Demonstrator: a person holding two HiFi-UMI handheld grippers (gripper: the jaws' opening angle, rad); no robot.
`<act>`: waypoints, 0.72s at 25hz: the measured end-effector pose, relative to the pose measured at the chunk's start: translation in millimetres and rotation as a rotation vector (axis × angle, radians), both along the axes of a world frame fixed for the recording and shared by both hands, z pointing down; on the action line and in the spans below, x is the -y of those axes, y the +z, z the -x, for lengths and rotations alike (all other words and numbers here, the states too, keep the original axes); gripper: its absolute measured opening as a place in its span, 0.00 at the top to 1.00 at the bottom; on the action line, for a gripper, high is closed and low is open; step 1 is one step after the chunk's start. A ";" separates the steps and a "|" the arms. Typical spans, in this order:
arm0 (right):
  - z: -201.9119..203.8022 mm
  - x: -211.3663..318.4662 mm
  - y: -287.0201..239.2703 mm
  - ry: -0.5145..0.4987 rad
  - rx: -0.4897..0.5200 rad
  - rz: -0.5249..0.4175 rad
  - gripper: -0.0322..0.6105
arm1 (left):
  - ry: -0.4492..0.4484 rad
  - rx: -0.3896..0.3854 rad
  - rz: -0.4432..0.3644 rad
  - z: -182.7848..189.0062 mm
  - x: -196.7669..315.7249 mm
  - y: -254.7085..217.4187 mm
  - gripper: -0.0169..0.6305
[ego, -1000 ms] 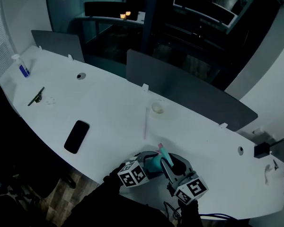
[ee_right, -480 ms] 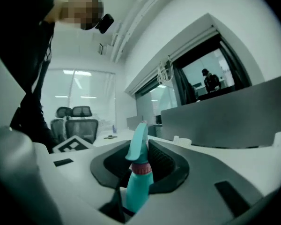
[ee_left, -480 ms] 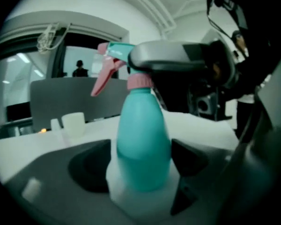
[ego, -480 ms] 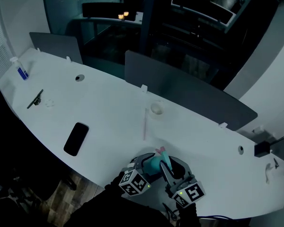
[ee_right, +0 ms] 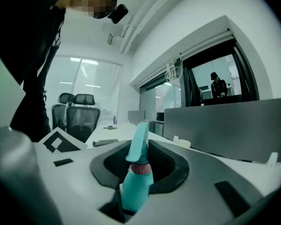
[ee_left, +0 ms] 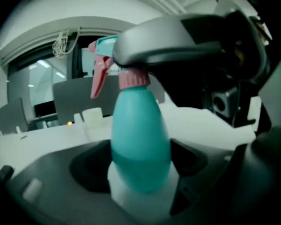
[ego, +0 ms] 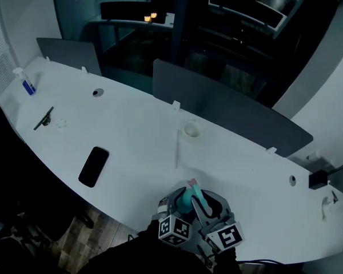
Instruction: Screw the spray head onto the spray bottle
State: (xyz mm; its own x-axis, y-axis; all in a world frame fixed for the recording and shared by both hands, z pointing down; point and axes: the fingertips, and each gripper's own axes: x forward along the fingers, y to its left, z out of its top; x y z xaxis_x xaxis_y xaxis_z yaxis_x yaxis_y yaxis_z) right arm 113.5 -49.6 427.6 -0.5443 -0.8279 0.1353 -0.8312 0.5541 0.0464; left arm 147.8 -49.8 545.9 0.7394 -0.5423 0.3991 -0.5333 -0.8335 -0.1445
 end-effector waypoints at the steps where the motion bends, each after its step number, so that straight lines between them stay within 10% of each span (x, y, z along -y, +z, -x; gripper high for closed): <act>1: 0.4 -0.4 0.5 0.004 -0.003 0.005 0.79 | -0.007 0.009 -0.007 0.3 -0.2 1.7 0.37; 6: -3.0 -0.8 1.0 -0.084 0.073 0.048 0.79 | 0.356 -0.058 0.056 -0.1 -6.1 -4.8 0.29; 9: -3.1 2.9 0.9 -0.148 0.074 0.067 0.79 | 0.533 -0.032 0.103 -2.9 -11.6 -9.7 0.40; 11: -2.4 4.8 1.0 -0.122 0.059 0.048 0.79 | 0.455 -0.054 0.090 -1.5 -7.1 -11.8 0.40; 16: 1.7 2.2 0.0 0.008 0.060 -0.021 0.79 | -0.068 -0.088 -0.029 10.0 1.5 -6.9 0.40; 18: 3.1 2.5 -0.3 0.011 0.069 -0.021 0.79 | -0.083 -0.058 -0.053 12.0 0.9 -3.2 0.39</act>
